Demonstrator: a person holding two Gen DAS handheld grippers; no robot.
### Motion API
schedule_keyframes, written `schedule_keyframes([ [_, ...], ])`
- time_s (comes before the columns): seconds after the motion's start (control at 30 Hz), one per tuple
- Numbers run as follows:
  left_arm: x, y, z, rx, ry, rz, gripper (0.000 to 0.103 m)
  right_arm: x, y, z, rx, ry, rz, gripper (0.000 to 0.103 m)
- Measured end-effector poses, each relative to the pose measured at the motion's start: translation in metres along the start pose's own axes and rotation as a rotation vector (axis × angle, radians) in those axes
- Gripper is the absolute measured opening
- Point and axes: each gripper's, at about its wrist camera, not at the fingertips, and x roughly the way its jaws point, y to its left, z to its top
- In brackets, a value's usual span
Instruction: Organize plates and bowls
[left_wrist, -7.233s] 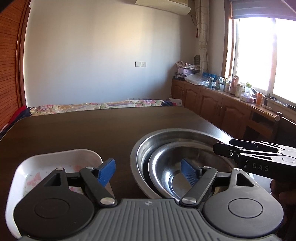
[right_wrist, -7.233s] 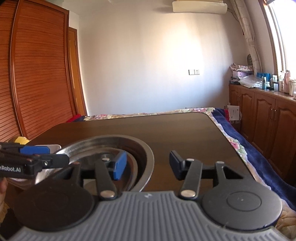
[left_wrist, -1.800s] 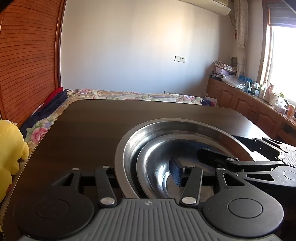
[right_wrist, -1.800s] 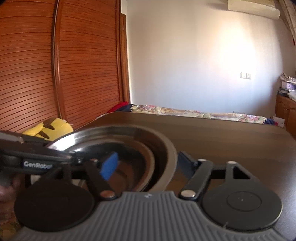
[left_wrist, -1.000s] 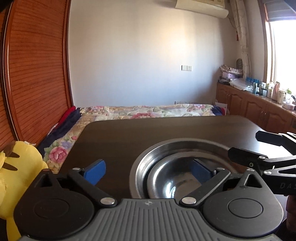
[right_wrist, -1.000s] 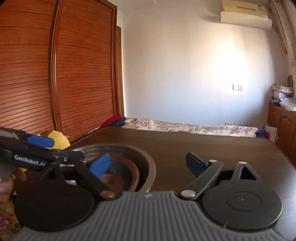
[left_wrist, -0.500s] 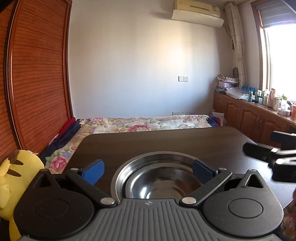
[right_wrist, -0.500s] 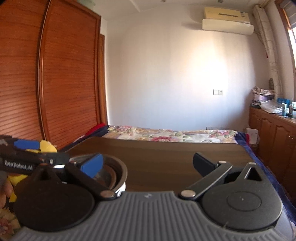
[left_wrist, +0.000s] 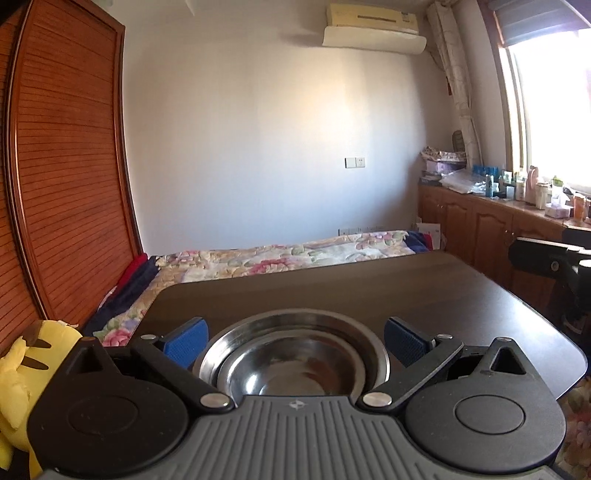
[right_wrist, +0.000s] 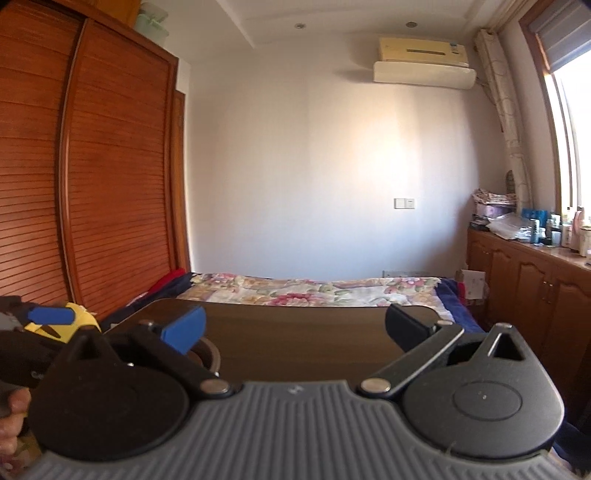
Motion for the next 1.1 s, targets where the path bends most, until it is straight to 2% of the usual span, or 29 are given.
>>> schedule_keyframes([
  [0.37, -0.011, -0.001, -0.007, -0.017, 0.019, -0.003, 0.103, -0.002, -0.006, -0.012, 0.017, 0.03, -0.024, 0.103],
  [0.87, 0.004, 0.002, -0.034, -0.048, 0.103, 0.004, 0.103, 0.0, -0.006, -0.035, 0.03, 0.096, -0.019, 0.103],
  [1.1, 0.006, 0.006, -0.039, -0.055, 0.113, 0.01, 0.103, 0.003, -0.002, -0.04, 0.03, 0.114, -0.017, 0.103],
])
